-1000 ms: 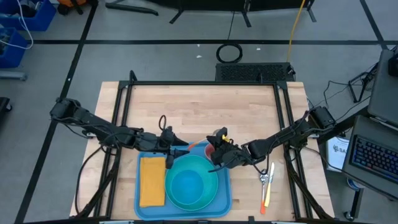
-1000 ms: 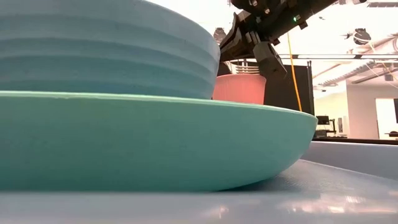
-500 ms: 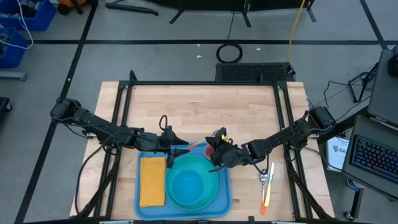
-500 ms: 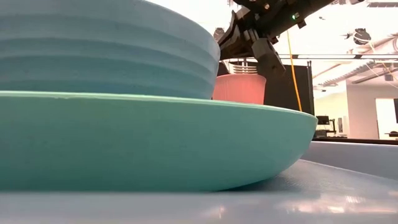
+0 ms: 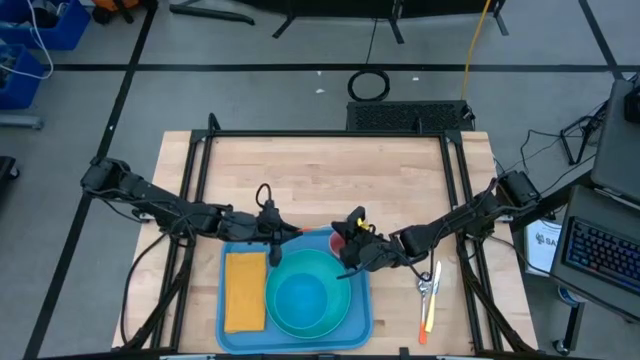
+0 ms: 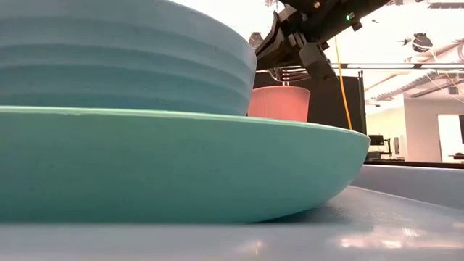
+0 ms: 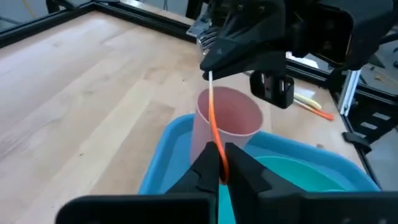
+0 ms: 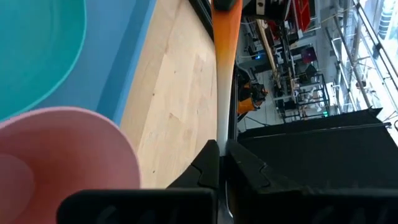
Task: Set up tray
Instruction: Put the orange fork on the yellow table napkin
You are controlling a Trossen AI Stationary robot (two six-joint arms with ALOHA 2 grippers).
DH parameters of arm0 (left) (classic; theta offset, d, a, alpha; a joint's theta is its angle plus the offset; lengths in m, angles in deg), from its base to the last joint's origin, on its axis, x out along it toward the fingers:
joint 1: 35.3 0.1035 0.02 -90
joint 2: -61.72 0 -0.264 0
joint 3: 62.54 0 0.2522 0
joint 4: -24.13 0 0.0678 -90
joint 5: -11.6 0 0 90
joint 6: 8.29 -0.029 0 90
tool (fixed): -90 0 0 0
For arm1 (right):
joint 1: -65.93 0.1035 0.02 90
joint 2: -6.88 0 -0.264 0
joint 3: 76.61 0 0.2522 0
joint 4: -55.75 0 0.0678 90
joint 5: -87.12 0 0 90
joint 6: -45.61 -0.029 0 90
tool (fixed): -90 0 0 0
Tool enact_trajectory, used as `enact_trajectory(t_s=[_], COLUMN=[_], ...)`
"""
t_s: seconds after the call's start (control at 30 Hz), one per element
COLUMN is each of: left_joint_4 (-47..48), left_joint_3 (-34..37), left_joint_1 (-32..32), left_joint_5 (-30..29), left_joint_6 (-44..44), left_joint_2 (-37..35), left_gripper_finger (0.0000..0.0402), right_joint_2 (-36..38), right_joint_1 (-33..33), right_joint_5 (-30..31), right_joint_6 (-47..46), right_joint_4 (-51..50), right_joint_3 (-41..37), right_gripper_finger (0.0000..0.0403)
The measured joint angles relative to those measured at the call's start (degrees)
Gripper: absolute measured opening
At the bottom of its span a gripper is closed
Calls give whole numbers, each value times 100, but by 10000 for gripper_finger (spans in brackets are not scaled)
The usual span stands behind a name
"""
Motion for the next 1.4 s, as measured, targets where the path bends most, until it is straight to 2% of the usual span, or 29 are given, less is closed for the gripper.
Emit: enact_trajectory(t_s=[0.53,0.9,1.03,1.23,1.4], left_joint_4=[21,-465,-444,-419,-398], left_joint_3=[0,-39,-39,-34,-31], left_joint_1=[-43,-95,-100,-175,-268], left_joint_5=[-83,-58,-155,-701,-1197], left_joint_6=[-86,-511,-574,-749,-873], left_joint_2=[-4,-32,-33,-33,-33], left_gripper_finger=[9,7,7,7,7], right_joint_2=[0,-2,-4,13,13], right_joint_1=[83,190,276,323,326], right_joint_5=[-21,615,1063,1397,1972], right_joint_6=[-209,-56,76,96,114], right_joint_4=[207,1004,1072,1151,1142], right_joint_3=[-4,13,11,9,9], right_gripper_finger=[19,113,142,178,198])
